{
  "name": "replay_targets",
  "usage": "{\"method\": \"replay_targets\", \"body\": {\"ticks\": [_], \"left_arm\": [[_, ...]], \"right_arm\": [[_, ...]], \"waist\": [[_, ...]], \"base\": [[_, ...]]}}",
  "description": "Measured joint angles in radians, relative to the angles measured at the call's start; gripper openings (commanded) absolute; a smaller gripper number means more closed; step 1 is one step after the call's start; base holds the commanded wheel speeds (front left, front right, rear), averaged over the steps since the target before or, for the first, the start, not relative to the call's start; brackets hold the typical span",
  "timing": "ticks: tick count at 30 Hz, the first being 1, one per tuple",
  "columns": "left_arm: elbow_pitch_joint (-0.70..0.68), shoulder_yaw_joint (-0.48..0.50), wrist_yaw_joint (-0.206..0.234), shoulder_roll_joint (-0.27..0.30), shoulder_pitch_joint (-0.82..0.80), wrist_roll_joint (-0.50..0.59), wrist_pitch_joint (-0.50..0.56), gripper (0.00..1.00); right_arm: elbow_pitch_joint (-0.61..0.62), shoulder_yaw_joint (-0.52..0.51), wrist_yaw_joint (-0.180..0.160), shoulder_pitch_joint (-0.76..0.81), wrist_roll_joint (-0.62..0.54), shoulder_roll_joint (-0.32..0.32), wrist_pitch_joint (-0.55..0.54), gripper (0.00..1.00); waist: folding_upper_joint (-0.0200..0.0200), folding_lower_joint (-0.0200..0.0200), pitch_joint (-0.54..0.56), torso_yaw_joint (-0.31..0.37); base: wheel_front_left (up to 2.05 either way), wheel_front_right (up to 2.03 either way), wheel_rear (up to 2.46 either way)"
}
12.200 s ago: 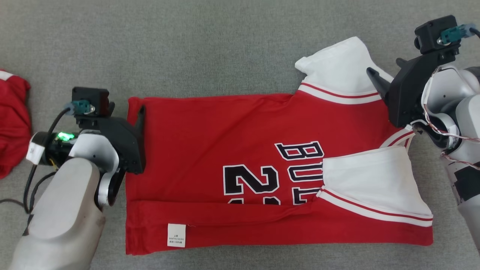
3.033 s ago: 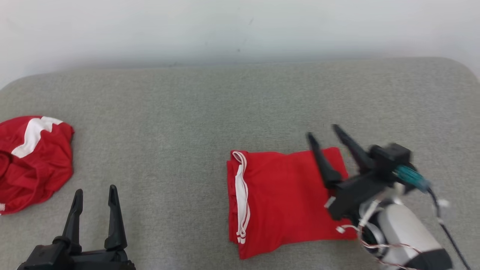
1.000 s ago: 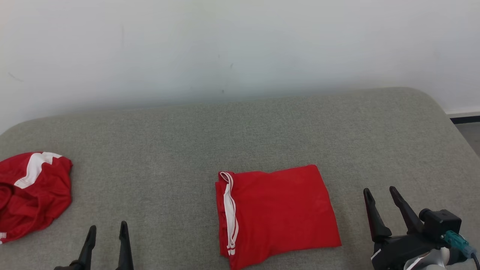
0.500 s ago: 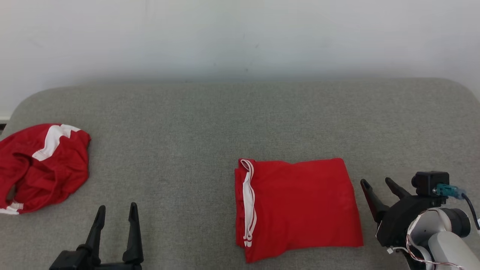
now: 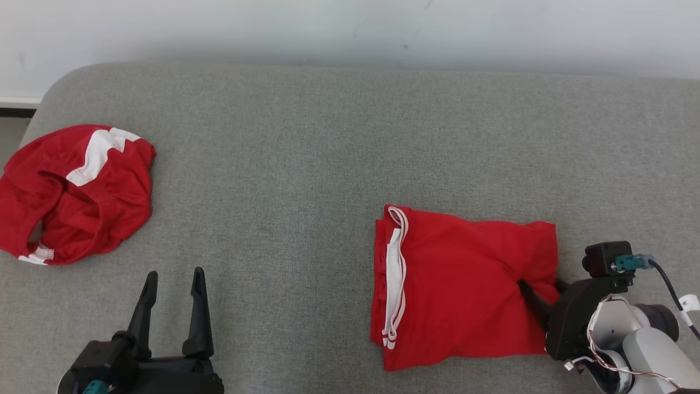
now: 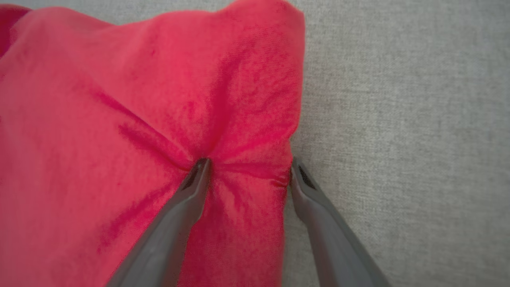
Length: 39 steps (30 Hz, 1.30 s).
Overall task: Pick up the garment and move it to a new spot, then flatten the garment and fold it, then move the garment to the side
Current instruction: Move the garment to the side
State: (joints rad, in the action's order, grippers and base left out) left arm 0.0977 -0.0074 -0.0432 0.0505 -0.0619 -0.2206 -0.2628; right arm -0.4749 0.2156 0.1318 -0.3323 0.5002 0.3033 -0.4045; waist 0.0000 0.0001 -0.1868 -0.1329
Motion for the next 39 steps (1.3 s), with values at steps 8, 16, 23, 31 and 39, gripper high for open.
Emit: {"method": "replay_targets", "body": {"ticks": [8, 16, 23, 31, 39], "left_arm": [[-0.006, -0.004, 0.000, 0.000, -0.028, -0.001, 0.000, 1.00], [-0.049, 0.013, -0.002, -0.001, -0.040, 0.010, 0.000, 1.00], [-0.092, 0.055, -0.037, -0.001, -0.091, 0.064, -0.001, 1.00], [-0.164, 0.057, -0.067, 0.007, -0.144, 0.109, -0.001, 1.00], [-0.220, 0.035, -0.080, 0.032, -0.184, 0.120, -0.001, 1.00]], "right_arm": [[0.051, 0.087, 0.000, -0.035, -0.048, 0.063, -0.039, 0.00], [0.120, 0.272, 0.001, -0.183, -0.086, 0.175, -0.043, 0.00], [0.083, 0.375, 0.000, -0.378, -0.090, 0.216, 0.049, 0.00], [-0.054, 0.382, 0.000, -0.523, -0.124, 0.243, 0.181, 0.00], [-0.166, 0.355, 0.000, -0.636, -0.185, 0.295, 0.291, 0.00]], "waist": [[0.0000, -0.0001, -0.030, 0.002], [0.0003, 0.0001, -0.057, 0.057], [0.0003, 0.0001, -0.105, 0.145], [0.0002, 0.0001, -0.173, 0.272], [0.0003, 0.0001, -0.271, 0.361]], "base": [[0.00, 0.00, 0.00], [0.00, 0.00, 0.00], [0.00, 0.00, 0.00], [0.00, 0.00, 0.00], [0.00, 0.00, 0.00]]}}
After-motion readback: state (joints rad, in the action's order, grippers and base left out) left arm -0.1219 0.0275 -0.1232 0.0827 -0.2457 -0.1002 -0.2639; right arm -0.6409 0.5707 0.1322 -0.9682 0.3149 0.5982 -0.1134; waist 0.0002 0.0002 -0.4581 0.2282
